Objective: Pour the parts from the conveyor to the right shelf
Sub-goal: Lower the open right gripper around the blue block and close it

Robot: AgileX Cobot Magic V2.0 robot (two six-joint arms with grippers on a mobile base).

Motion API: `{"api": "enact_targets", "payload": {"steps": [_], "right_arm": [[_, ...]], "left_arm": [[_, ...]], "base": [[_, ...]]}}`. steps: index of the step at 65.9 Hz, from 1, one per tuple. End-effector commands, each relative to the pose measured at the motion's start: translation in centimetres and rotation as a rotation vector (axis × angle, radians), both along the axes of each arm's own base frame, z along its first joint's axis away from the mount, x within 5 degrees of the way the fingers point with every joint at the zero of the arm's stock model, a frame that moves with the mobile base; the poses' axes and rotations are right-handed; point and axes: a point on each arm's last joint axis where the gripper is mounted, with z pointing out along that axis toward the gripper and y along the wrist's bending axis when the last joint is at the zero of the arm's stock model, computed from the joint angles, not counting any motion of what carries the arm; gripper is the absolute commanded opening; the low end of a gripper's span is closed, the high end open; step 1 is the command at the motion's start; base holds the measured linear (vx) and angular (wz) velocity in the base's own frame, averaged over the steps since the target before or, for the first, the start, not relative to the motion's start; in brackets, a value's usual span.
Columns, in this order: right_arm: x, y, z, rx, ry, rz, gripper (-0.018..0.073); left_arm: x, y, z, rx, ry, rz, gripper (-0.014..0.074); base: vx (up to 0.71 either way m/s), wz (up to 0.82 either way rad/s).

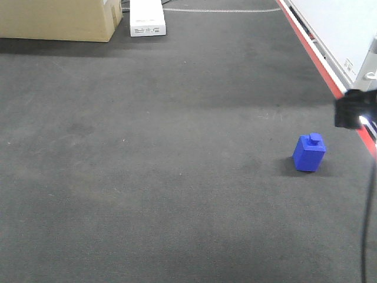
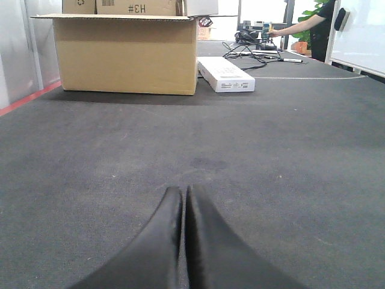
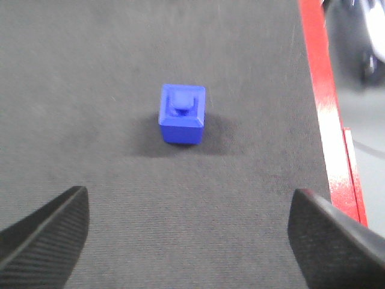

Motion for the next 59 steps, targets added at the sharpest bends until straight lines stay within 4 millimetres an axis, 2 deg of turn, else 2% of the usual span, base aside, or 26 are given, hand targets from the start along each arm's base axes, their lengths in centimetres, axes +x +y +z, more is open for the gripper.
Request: {"api": "enact_targets", "payload": {"steps": [1, 15, 29, 43, 59], "right_arm": [[2.3, -0.1, 1.3, -0.031, -0.019, 0.012, 0.0634], [7.5, -0.4, -0.9, -0.055, 0.145, 0.022, 0.0634], [11.6, -0.6, -3.8, -0.042, 0.257, 0.048, 0.0634], [14.3, -0.5, -6.2, -0.038, 0.308, 0.057, 0.0631], [15.9, -0.8, -9.4, -0.026, 0.346, 0.051, 0.0624]], "left_arm": [[-0.2, 0.0, 1.5, -0.011, -0.110, -0.006, -0.0006], [-0.2, 0.0, 1.5, -0.011, -0.110, -0.006, -0.0006], [-0.2, 0.0, 1.5, -0.011, -0.110, -0.006, -0.0006], [-0.2, 0.0, 1.5, -0.011, -0.110, -0.006, -0.0006], [-0.2, 0.0, 1.5, -0.011, -0.110, -0.006, -0.0006]], "base": [[0.00, 0.00], [0.00, 0.00], [0.00, 0.00], [0.00, 0.00], [0.00, 0.00]]}}
